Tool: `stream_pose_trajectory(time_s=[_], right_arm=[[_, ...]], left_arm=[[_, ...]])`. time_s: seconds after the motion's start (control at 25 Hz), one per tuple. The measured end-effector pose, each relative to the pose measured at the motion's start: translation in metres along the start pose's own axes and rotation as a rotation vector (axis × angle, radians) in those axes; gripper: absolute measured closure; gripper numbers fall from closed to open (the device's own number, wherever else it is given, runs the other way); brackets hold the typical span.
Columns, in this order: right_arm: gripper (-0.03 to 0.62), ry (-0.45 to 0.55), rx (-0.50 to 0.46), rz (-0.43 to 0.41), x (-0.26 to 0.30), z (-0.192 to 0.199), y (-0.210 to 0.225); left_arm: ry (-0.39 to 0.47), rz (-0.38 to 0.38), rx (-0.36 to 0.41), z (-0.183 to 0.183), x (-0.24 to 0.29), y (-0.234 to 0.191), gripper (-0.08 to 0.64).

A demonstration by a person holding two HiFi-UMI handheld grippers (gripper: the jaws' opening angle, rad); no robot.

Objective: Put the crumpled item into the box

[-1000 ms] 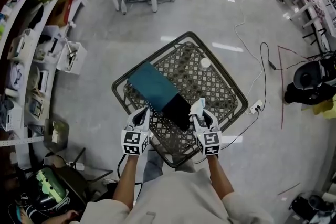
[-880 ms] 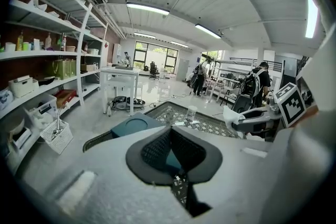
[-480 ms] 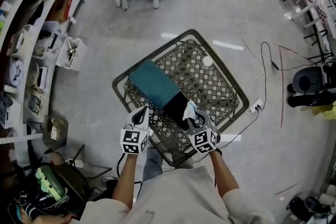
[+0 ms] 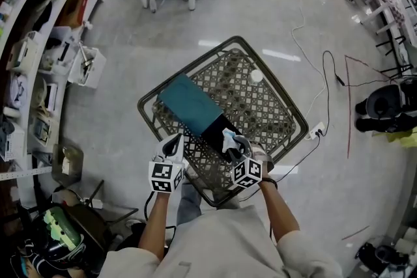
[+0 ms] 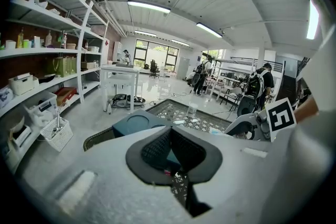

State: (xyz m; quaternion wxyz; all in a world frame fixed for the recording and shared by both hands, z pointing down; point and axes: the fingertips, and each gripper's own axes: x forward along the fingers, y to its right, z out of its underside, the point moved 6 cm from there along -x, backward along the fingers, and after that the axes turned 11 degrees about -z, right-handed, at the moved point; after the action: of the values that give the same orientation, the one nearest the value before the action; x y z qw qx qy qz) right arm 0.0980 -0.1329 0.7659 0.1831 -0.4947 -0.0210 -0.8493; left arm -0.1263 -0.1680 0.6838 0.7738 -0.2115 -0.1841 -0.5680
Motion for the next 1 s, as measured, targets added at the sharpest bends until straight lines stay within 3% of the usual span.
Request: stream_pose_trajectory(time_s=[0.52,1.0], right_arm=[[0.459,-0.102,0.016,-0.157,0.052,0.003,0.003],[0.455,-0.223,0.029,-0.242,0.082,0.009,0.003]], left_arm=[[-0.017,0.003,-0.004,0.004,0.004,0.003,0.554],[-0.021,-0.004,-0.026,0.008,0.004,-0.004,0.554]])
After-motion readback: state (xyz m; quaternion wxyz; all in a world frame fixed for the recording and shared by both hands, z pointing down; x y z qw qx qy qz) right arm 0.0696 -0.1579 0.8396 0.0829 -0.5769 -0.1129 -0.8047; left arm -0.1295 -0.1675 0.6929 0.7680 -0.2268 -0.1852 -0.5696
